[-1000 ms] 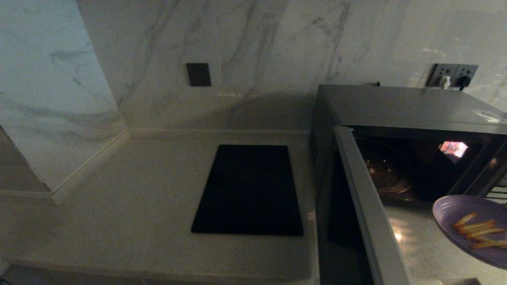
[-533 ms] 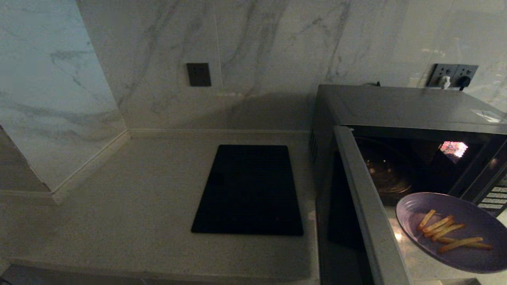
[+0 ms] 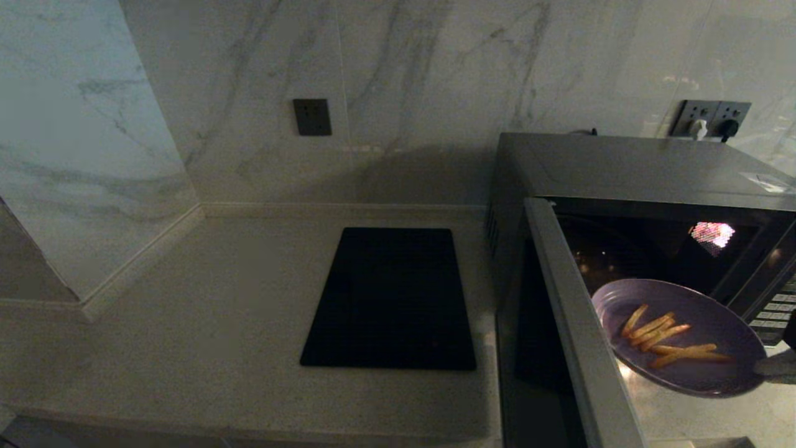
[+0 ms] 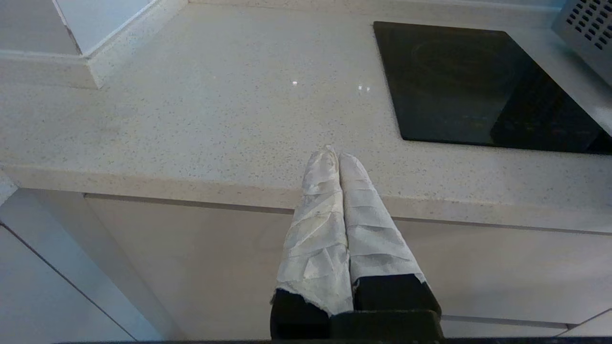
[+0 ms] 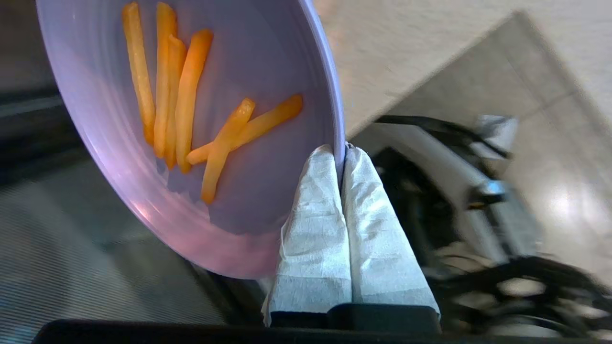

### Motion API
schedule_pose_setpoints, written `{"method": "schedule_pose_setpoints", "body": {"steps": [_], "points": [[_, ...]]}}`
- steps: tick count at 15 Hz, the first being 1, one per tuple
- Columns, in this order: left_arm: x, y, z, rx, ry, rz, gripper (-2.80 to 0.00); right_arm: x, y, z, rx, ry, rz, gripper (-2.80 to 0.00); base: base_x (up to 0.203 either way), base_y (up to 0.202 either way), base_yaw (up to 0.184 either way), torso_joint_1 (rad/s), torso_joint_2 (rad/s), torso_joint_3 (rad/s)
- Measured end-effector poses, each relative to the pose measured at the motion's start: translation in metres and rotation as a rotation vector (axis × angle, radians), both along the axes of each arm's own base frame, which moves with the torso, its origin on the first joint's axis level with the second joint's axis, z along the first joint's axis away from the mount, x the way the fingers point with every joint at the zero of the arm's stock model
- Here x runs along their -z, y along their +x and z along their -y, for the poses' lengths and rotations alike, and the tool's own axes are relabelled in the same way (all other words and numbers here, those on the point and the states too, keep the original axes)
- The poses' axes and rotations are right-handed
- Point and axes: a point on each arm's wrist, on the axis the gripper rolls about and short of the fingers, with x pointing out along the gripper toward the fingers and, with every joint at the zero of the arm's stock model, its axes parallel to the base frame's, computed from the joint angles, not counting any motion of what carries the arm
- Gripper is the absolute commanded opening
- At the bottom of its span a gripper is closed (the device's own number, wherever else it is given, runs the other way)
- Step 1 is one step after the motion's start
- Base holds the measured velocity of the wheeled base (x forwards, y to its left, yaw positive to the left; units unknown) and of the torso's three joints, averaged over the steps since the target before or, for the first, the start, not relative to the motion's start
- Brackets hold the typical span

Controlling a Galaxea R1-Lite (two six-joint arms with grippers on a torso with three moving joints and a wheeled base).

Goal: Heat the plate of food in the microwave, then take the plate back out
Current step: Put the plate in the microwave oven

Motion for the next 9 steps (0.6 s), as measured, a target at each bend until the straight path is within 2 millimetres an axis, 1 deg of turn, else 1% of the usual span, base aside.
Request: {"method": "schedule_pose_setpoints", "body": {"steps": [3,7,9], "points": [[0.000,0.000,0.000,0.000,0.000,0.000,-2.80,-0.004,0.017,-0.015,0.074,0.042,0.052,-2.80,0.000,0.000,0.000,0.000,0.00,0.000],[0.000,0.000,0.000,0.000,0.000,0.000,-2.80,-0.008,0.038,-0.036,0.234,0.011,0.116,-2.80,0.000,0.000,0.000,0.000,0.00,0.000],[0.000,0.000,0.000,-0.001,0.000,0.000,-2.80,-0.006,0.046,-0.047,0.317,-0.003,0.127,-2.80,0.000,0.000,0.000,0.000,0.00,0.000]]}}
